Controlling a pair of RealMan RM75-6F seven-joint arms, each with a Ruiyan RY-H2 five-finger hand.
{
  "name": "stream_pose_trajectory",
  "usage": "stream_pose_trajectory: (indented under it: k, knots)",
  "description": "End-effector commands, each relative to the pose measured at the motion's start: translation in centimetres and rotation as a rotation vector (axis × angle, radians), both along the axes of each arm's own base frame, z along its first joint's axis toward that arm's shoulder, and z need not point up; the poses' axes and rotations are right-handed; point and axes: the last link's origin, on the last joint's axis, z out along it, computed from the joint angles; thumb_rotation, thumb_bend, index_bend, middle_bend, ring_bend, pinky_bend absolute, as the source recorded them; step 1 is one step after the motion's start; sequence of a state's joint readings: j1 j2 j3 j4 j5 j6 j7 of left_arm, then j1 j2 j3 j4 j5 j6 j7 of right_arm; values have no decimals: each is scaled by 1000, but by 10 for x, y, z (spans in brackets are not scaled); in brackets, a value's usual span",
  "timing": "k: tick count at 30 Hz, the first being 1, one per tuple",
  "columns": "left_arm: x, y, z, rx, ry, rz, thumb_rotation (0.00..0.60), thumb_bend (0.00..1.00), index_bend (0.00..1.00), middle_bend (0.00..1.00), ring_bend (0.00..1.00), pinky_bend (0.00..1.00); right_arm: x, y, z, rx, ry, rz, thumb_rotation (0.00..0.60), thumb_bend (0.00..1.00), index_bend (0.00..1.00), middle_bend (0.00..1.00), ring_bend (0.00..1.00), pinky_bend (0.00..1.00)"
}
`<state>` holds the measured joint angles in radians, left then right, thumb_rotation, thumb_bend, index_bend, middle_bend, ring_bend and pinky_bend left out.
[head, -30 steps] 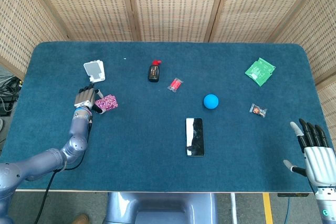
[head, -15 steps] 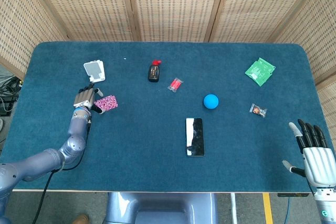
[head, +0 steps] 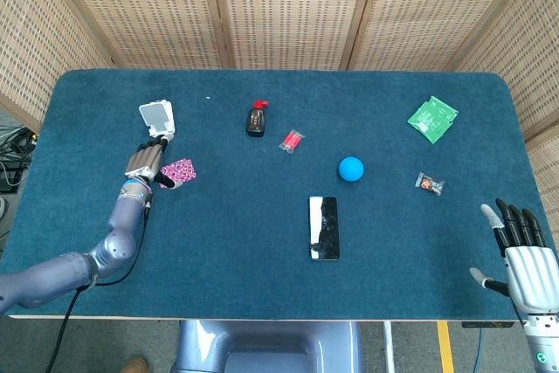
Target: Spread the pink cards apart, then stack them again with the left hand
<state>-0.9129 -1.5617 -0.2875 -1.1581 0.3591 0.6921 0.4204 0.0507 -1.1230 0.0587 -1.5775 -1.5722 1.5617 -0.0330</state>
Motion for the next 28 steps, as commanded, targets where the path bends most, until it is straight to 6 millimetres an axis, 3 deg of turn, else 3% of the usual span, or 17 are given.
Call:
stream_pose_trajectory:
  k: [1,7,13,15,20,24,28]
  knots:
    - [8,-19,23,46,-81,-131,600,40,0,0,0,0,0,0,0,0,-1,1,600,0,0,0,0,0]
    - [-7,-57,66,169,-97,-307,600,0,0,0,0,0,-1,0,0,-1,3,-1,600,0,0,0,0,0]
    - [-34,-111,102,258,-76,-369,600,0,0,0,0,0,0,2,2,-23,8,7,600,0,0,0,0,0]
    - [-47,-140,116,281,-48,-378,600,0,0,0,0,0,-1,4,3,-28,11,7,600,0,0,0,0,0]
    - [-67,-195,136,302,-20,-329,600,0,0,0,0,0,2,7,5,-36,3,18,600,0,0,0,0,0]
    - [-81,-225,144,317,9,-279,600,0,0,0,0,0,2,10,7,-40,-1,17,600,0,0,0,0,0]
    - [-88,-240,148,341,5,-258,600,0,0,0,0,0,2,12,9,-44,-7,16,600,0,0,0,0,0]
